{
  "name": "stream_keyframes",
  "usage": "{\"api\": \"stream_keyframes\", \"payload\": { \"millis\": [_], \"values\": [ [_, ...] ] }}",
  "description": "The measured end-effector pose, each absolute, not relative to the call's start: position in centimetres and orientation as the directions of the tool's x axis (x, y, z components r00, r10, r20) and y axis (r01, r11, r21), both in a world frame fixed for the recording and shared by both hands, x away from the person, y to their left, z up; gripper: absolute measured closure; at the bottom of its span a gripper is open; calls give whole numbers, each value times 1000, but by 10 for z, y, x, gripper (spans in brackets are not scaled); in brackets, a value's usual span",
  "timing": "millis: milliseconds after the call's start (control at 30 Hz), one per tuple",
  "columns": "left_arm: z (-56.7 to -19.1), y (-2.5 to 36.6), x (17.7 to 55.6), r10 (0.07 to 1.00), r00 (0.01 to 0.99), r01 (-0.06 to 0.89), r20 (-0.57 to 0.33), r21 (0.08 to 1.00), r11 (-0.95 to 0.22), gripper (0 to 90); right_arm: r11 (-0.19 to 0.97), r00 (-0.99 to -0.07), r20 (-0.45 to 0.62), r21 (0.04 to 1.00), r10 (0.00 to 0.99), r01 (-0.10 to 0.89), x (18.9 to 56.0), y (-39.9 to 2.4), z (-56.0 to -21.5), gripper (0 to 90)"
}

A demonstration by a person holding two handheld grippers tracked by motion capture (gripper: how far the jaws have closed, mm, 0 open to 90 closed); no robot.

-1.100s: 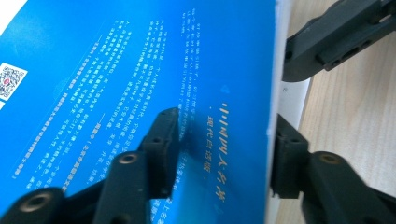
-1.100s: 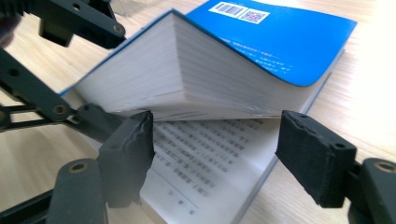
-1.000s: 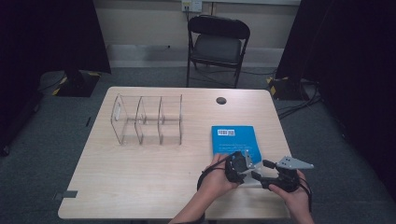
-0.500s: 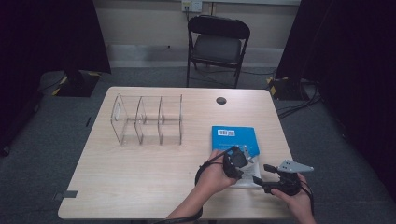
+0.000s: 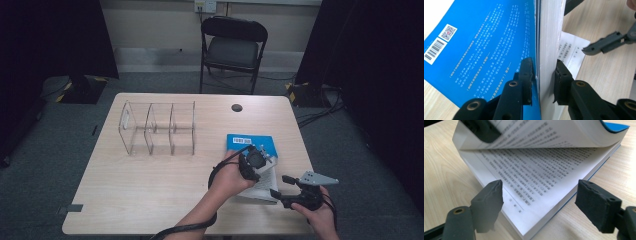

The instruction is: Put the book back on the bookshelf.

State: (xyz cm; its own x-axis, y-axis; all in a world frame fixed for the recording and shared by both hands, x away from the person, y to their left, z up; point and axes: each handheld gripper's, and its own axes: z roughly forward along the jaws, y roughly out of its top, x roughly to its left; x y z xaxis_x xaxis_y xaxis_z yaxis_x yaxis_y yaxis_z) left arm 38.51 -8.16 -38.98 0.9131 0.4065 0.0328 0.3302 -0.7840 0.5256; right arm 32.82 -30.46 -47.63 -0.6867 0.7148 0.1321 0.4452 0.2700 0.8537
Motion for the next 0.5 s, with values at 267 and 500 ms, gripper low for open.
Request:
{"api": "stream_keyframes", "payload": {
  "millis": [267,500],
  "values": [
    [-371,-74,397,428,903,356,23,514,-780,751,268,-696,136,858,705,439,328,-306,-474,186],
    [-364,-74,402,445,895,375,17,511,-774,756,290,-732,123,864,670,412,325,-301,-471,156]
  ]
}}
